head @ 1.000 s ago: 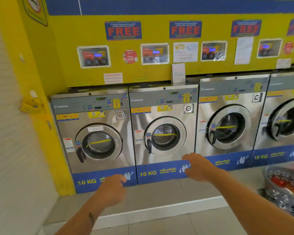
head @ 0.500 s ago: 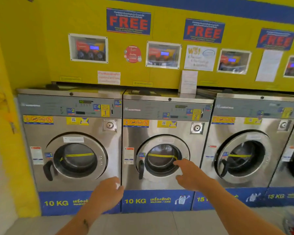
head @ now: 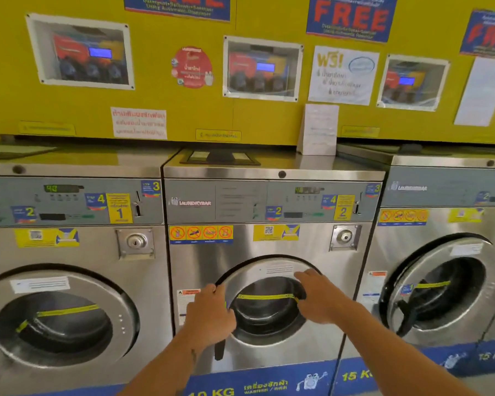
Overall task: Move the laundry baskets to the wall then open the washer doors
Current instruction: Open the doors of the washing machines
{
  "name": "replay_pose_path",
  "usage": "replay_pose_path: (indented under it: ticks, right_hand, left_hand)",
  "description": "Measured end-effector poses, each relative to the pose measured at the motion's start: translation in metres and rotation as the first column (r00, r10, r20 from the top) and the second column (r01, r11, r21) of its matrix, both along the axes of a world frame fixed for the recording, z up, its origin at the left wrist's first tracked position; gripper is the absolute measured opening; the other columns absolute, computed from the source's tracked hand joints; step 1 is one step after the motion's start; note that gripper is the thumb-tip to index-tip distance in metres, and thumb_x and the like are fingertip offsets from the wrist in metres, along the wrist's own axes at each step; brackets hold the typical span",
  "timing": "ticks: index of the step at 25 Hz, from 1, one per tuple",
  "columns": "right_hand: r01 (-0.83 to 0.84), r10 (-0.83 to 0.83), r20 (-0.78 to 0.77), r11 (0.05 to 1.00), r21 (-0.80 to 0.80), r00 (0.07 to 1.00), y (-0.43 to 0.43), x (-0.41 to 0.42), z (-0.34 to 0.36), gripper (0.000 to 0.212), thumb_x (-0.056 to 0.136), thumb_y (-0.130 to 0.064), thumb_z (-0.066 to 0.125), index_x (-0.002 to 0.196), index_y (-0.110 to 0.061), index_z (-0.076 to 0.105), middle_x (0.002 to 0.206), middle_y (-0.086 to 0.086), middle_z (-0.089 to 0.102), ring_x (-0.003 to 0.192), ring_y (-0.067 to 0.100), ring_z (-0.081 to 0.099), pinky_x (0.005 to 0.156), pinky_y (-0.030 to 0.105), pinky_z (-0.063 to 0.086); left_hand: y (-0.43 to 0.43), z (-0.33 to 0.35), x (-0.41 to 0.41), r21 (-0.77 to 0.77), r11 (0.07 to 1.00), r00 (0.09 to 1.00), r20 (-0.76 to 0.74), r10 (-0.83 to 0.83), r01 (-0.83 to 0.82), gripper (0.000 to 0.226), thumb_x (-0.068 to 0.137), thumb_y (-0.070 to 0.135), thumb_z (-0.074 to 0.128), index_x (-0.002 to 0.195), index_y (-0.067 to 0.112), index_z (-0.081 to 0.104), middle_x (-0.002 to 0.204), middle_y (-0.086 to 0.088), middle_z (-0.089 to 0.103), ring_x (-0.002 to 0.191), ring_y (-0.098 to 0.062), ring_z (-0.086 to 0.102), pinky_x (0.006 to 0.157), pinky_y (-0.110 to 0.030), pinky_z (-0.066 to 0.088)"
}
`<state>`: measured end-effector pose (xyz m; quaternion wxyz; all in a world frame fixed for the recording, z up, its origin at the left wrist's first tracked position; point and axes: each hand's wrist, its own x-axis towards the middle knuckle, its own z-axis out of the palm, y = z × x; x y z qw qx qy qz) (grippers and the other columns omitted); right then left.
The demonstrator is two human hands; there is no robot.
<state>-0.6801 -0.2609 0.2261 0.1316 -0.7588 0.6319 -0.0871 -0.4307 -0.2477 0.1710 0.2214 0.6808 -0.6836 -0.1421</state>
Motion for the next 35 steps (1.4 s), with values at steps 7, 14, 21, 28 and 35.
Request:
replay_pose_path:
  ticks: [7,14,21,28,35]
  right_hand:
    - [-0.187,0.186,-0.133,0.982,0.003,0.973,-0.138,-0.006,-0.032,0.072,0.076,-0.025,0.063,0.142,-0.019,0.034,0.140,0.006,0.041,0.127,0.029,0.043,0.097,0.040,0.048]
    - [-0.270,0.252,-0.232,0.962,-0.048,0.940,-0.178,0.006,-0.086,0.106,0.070,-0.029,0.073,0.151,-0.020,0.005,0.160,0.005,0.004,0.146,0.036,0.003,0.114,0.048,0.027]
    - [-0.282,0.269,-0.179,0.958,-0.049,0.946,-0.182,-0.003,-0.073,0.093,0.066,-0.021,0.072,0.147,-0.019,0.025,0.146,0.002,0.027,0.134,0.030,0.027,0.096,0.041,0.049]
    - [-0.157,0.163,-0.117,0.986,0.052,0.980,-0.112,-0.012,-0.060,0.084,0.076,-0.010,0.063,0.150,-0.021,0.025,0.160,0.001,0.017,0.144,0.028,0.022,0.112,0.041,0.031]
    - [0.150,-0.153,0.215,0.988,0.031,0.965,-0.038,-0.044,-0.063,0.037,0.093,-0.018,0.048,0.130,-0.017,0.052,0.136,0.008,0.053,0.119,0.030,0.053,0.101,0.039,0.044]
  left_hand:
    - [-0.104,-0.026,-0.048,0.045,0.997,0.989,0.130,0.064,-0.070,0.062,0.085,0.038,0.056,0.141,0.026,0.033,0.138,0.000,0.043,0.122,-0.024,0.046,0.104,-0.038,0.043]
    - [-0.151,-0.065,-0.077,0.154,0.972,0.979,0.123,0.160,-0.178,0.102,0.077,0.025,0.066,0.154,0.027,-0.001,0.164,-0.003,0.001,0.150,-0.029,0.005,0.122,-0.046,0.015]
    - [-0.143,-0.066,-0.050,0.059,0.998,0.993,-0.113,0.044,-0.038,0.089,0.071,0.016,0.064,0.149,0.027,0.022,0.150,0.005,0.027,0.137,-0.023,0.033,0.110,-0.043,0.039]
    - [-0.074,-0.072,-0.043,-0.009,0.977,0.976,0.040,-0.214,0.214,0.076,0.076,0.023,0.058,0.143,0.032,0.023,0.136,0.004,0.032,0.123,-0.020,0.038,0.104,-0.034,0.041]
    - [-0.022,-0.080,-0.071,0.073,0.801,0.794,-0.211,-0.570,0.594,0.058,0.091,0.015,0.040,0.144,0.039,0.041,0.144,0.021,0.045,0.123,0.005,0.048,0.108,-0.017,0.039]
